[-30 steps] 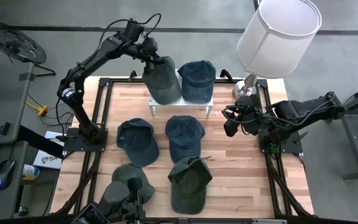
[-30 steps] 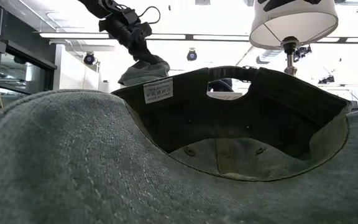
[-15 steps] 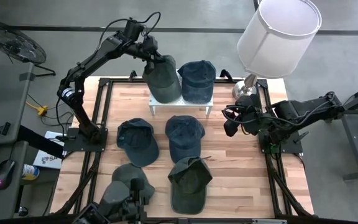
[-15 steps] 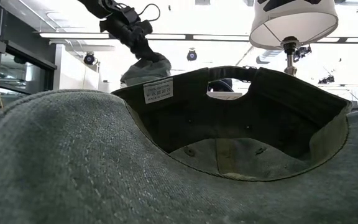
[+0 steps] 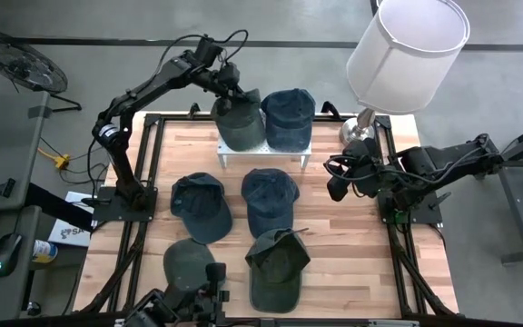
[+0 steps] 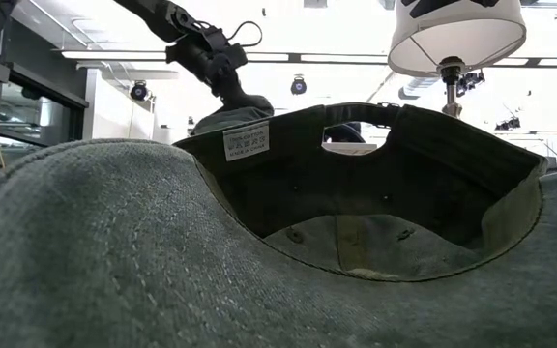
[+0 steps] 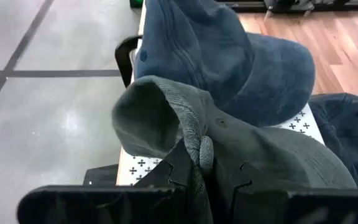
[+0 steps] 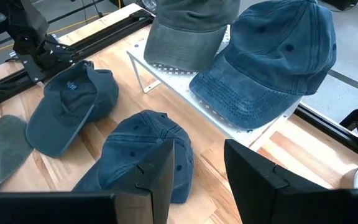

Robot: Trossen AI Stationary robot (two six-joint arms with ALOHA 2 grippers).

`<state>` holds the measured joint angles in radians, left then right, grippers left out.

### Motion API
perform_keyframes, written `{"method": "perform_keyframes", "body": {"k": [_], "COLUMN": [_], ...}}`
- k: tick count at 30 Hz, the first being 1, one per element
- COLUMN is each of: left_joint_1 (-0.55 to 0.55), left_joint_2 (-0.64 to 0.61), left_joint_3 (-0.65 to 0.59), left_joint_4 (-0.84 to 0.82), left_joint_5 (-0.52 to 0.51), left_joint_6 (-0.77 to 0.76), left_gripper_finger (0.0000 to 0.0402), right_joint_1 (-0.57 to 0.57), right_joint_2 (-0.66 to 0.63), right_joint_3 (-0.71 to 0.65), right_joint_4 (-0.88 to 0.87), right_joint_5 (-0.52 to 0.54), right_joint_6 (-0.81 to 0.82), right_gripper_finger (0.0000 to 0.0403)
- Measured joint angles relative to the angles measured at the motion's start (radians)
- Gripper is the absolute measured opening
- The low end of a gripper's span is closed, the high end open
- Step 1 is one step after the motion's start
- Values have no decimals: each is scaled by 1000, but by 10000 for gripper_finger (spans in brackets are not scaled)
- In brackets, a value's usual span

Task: Pick & Place hat
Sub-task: Put the right gray cap on the shelf

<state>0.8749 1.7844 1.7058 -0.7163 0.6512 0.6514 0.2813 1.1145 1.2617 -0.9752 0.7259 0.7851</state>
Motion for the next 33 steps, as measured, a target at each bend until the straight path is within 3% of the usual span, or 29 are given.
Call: {"method": "perform_keyframes", "body": {"k": [7,13,21,25,33], "left_joint_1": [-21,-25,-25,-25,-25], "left_joint_2": [4,1,-27,-41,-49], "left_joint_3": [2,2,3,3,3], "left_joint_4": [17,17,6,4,9], "left_joint_5": [-93,-110,-96,-135,-209], "left_joint_6": [0,-2,-5,-5,-36], "left_gripper_finger": [27,37,141,191,227], "right_joint_1": [0,0,0,0,0], "right_joint_2": [0,0,0,0,0], "right_joint_3": [0,0,0,0,0], "right_joint_4": [-1,-9,-16,-18,-23], "right_joint_5": [0,-2,-11,-29,-41], "right_joint_6": [-8,-8,-8,-8,-8], "right_gripper_finger": [134,134,134,134,134]}}
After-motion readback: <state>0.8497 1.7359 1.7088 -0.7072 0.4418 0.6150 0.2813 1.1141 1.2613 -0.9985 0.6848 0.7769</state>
